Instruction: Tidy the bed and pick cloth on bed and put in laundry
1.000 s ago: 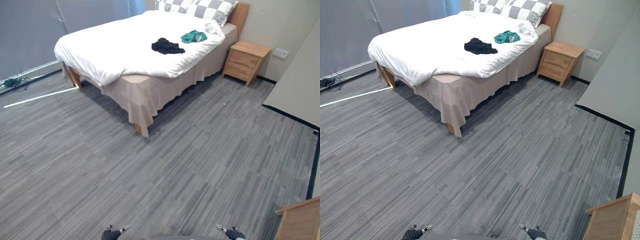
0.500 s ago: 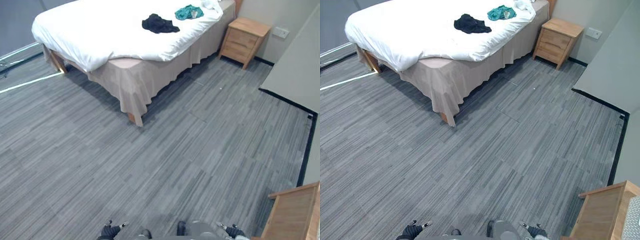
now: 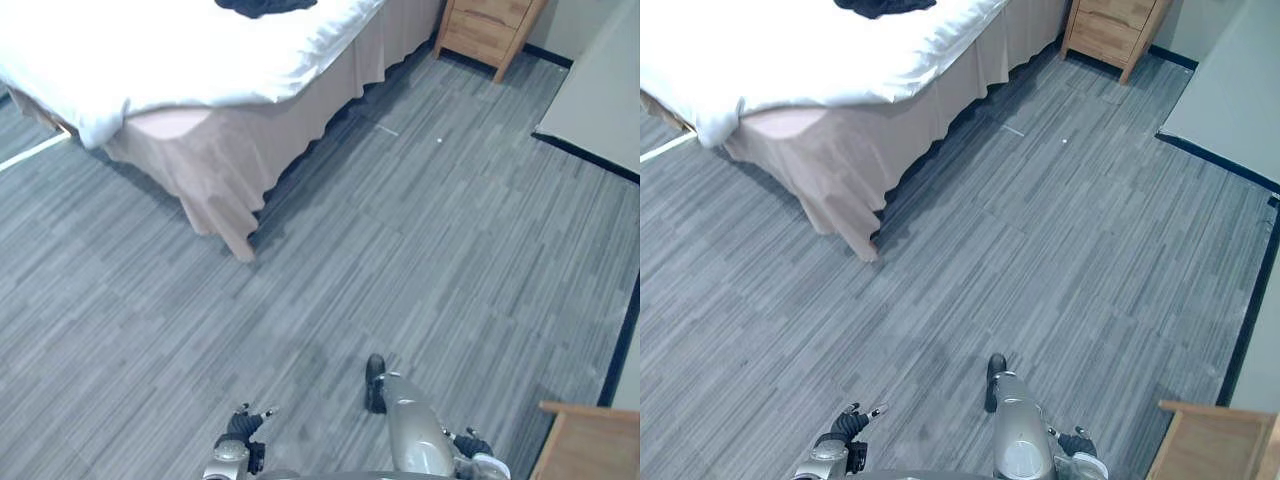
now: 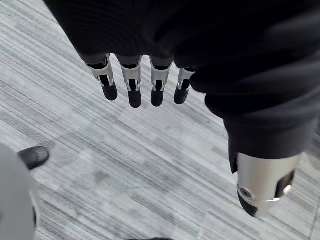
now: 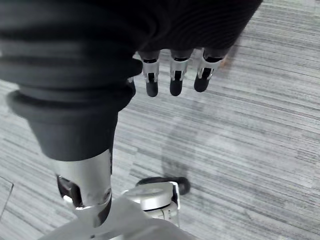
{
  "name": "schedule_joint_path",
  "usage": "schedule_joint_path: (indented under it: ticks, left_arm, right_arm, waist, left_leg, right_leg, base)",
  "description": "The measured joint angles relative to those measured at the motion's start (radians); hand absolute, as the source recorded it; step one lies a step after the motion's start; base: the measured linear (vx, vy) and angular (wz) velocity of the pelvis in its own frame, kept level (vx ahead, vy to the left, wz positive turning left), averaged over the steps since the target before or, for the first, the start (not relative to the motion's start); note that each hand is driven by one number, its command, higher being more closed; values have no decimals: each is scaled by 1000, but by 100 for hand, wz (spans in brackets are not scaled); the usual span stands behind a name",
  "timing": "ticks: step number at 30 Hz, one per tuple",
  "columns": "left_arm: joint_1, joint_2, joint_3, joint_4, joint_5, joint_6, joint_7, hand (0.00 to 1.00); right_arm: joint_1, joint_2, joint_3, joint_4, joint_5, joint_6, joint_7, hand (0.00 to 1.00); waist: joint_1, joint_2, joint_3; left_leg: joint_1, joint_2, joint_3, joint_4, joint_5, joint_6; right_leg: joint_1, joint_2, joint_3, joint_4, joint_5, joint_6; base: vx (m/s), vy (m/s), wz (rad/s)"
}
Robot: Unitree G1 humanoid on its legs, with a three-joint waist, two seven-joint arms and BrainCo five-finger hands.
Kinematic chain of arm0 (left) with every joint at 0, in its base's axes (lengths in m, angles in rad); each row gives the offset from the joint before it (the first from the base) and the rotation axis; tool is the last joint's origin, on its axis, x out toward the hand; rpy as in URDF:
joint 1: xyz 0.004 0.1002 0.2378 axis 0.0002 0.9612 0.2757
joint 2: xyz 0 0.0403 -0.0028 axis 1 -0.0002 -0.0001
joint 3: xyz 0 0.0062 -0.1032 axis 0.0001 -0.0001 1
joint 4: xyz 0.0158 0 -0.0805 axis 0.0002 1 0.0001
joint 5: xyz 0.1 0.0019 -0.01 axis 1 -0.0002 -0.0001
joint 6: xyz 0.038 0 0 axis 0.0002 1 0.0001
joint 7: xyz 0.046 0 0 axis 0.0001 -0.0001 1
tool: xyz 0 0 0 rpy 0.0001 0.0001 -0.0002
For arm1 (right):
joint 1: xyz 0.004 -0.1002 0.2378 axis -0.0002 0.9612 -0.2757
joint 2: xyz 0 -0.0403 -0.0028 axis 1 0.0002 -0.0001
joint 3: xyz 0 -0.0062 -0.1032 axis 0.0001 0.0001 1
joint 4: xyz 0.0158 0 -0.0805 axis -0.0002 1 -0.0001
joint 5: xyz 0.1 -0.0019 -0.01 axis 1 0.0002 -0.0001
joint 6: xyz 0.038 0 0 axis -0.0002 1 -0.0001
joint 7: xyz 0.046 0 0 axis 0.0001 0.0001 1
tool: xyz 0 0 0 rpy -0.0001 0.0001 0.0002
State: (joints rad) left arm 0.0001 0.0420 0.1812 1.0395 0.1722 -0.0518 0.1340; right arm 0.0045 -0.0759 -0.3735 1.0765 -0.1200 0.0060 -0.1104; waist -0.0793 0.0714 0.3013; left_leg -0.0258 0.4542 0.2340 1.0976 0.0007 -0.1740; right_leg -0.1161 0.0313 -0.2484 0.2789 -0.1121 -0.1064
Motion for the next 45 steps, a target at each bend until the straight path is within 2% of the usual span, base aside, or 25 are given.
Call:
schedule_joint_path:
  ticks: [2,3,5,7,8,9,10,11,14,17,18,20,21,22,24,26,29,30,31,32,33,34,36,40,45]
  left_arm:
    - [-2,-1,9,-35,-18,-5,2,0]
    - [-3,-1,18,-46,-29,-9,2,0]
    - [-5,0,30,-71,-53,-20,2,0]
    - [-11,-6,28,-80,-55,-26,2,0]
    - [-16,-13,26,-77,-54,-24,2,0]
    - [-15,-22,24,-66,-53,-24,1,0]
    - [-15,-25,25,-60,-53,-23,1,0]
    - [-15,-24,29,-57,-53,-23,-2,0]
    - [-17,2,30,-49,-41,-17,-6,0]
    - [-15,2,24,-34,-40,-9,-9,0]
    - [-16,11,12,-17,-39,3,-17,0]
    - [-12,18,6,-5,-39,6,-20,0]
    - [-11,19,5,0,-39,12,-21,0]
    - [-12,25,5,3,-39,14,-21,0]
    - [-15,31,-13,4,-43,19,-20,0]
    - [-7,37,-36,8,-43,20,-20,0]
    - [1,54,-65,11,-41,20,-20,0]
    - [7,79,-59,10,-43,19,-21,0]
    - [5,57,-50,24,-42,23,-16,0]
    - [22,44,-44,24,-40,20,-22,0]
    - [25,19,-30,27,-40,19,-20,0]
    - [28,5,2,26,-40,16,-19,0]
    - [29,2,50,23,-46,9,-18,0]
    - [72,21,152,-139,-96,8,13,0]
    - [104,199,291,-517,-123,-53,89,0]
  right_arm:
    - [-13,-16,40,3,-1,0,-4,0]
    - [-27,-15,42,6,-2,1,-4,0]
    - [-60,-15,58,12,-10,1,-2,0]
    - [-73,-11,48,26,-11,0,0,0]
    - [-70,-12,47,26,-18,-2,0,0]
    - [-59,-13,47,17,-34,-2,0,0]
    - [-48,-14,47,15,-41,-3,0,0]
    - [-36,-8,35,13,-49,-1,0,0]
    - [-24,23,32,18,-63,-1,4,0]
    - [-26,24,23,43,-84,-2,12,0]
    - [-21,17,30,39,-86,-3,18,0]
    - [-17,10,37,33,-86,-3,18,0]
    - [-17,6,37,21,-84,-3,18,0]
    - [-17,5,36,15,-84,-5,18,0]
    - [-18,1,30,11,-82,-8,18,0]
    - [-17,4,28,10,-72,-7,18,0]
    - [-9,23,8,18,-48,-3,18,0]
    - [12,46,5,24,-39,-2,18,0]
    - [1,32,-7,40,-34,0,19,0]
    - [14,14,-8,38,-30,-1,18,0]
    - [19,-9,-13,37,-29,-1,17,0]
    - [21,-18,-12,36,-28,0,17,0]
    - [29,-13,-17,38,-28,1,17,0]
    - [52,-10,-23,20,-28,-3,5,0]
    - [135,-7,-9,-39,-29,-33,2,0]
  waist:
    - [34,-13,10]
    - [42,-17,13]
    - [47,-30,21]
    - [60,-41,25]
    - [69,-40,24]
    - [69,-26,14]
    - [70,-20,9]
    - [77,-16,0]
    - [75,-115,-41]
    - [89,-113,-44]
    - [80,-113,-45]
    - [65,-112,-44]
    - [65,-111,-44]
    - [63,-100,-41]
    - [56,-95,-43]
    - [39,-83,-51]
    - [39,-123,-73]
    - [43,-169,-90]
    - [48,-126,-78]
    - [41,-107,-101]
    - [39,-61,-112]
    - [39,-39,-121]
    - [40,-32,-129]
    - [41,-36,-130]
    - [43,-24,-144]
  left_leg:
    - [-93,-10,50,63,-67,61]
    - [-133,-32,59,25,-92,61]
    - [-220,-124,66,-174,-163,43]
    - [-241,-198,139,-441,-165,43]
    - [-237,-234,238,-631,-152,48]
    - [-225,-260,414,-834,-77,95]
    - [-222,-262,492,-873,-56,129]
    - [-208,-264,563,-874,26,344]
    - [-192,-368,519,-852,-69,378]
    - [-111,-375,419,-822,-150,320]
    - [-49,-397,349,-847,-165,310]
    - [24,-421,297,-891,-163,306]
    - [80,-432,248,-921,-159,300]
    - [96,-433,211,-929,-155,290]
    - [120,-424,155,-946,-147,265]
    - [142,-401,69,-967,-144,212]
    - [148,-389,27,-980,-156,126]
    - [170,-405,8,-996,-162,83]
    - [202,-376,-8,-1017,-161,52]
    - [204,-345,22,-1032,-155,32]
    - [217,-303,38,-1044,-150,25]
    - [222,-261,39,-1056,-135,4]
    - [213,-224,41,-1065,-112,-5]
    - [207,-211,41,-1085,-85,-8]
    - [170,-234,43,-1100,-88,-4]
  right_leg:
    - [109,16,50,-76,-6,-10]
    - [148,16,67,-107,-8,-9]
    - [227,-10,88,-163,-23,8]
    - [294,-48,84,-205,-41,35]
    - [339,-63,80,-246,-55,61]
    - [402,-64,54,-287,-81,99]
    - [424,-59,48,-293,-98,113]
    - [465,-59,35,-288,-134,137]
    - [471,-143,-16,-188,-115,190]
    - [296,-193,-5,358,-19,369]
    - [178,-221,-4,650,-22,374]
    - [102,-273,-46,783,-49,357]
    - [35,-317,-79,760,-86,300]
    - [-5,-330,-86,700,-109,278]
    - [-41,-325,-76,543,-126,270]
    - [-62,-272,61,193,-98,263]
    - [-55,-262,233,-111,89,257]
    - [-48,-286,262,-134,224,259]
    - [-27,-262,242,-97,182,275]
    - [-5,-238,228,-129,160,269]
    - [27,-195,196,-166,157,257]
    - [51,-157,175,-198,159,234]
    - [64,-115,142,-215,156,206]
    - [59,-103,119,-219,153,194]
    - [62,-115,114,-293,208,194]
  base:
    - [417,-74,-60]
    - [536,-10,-45]
    - [526,44,-27]
    - [424,105,-14]
    - [511,163,10]
    - [528,181,21]
    - [726,260,31]
    - [660,223,34]
    - [617,216,68]
    - [688,305,84]
    - [554,193,131]
    - [520,112,142]
    - [469,11,144]
    - [442,-43,129]
    - [334,-183,125]
    - [408,-358,164]
    - [332,-451,132]
    - [285,-525,82]
    - [247,-480,70]
    - [221,-391,29]
    - [189,-293,24]
    - [181,-301,20]
    - [95,-225,27]
    - [52,-108,17]
    - [-9,11,7]
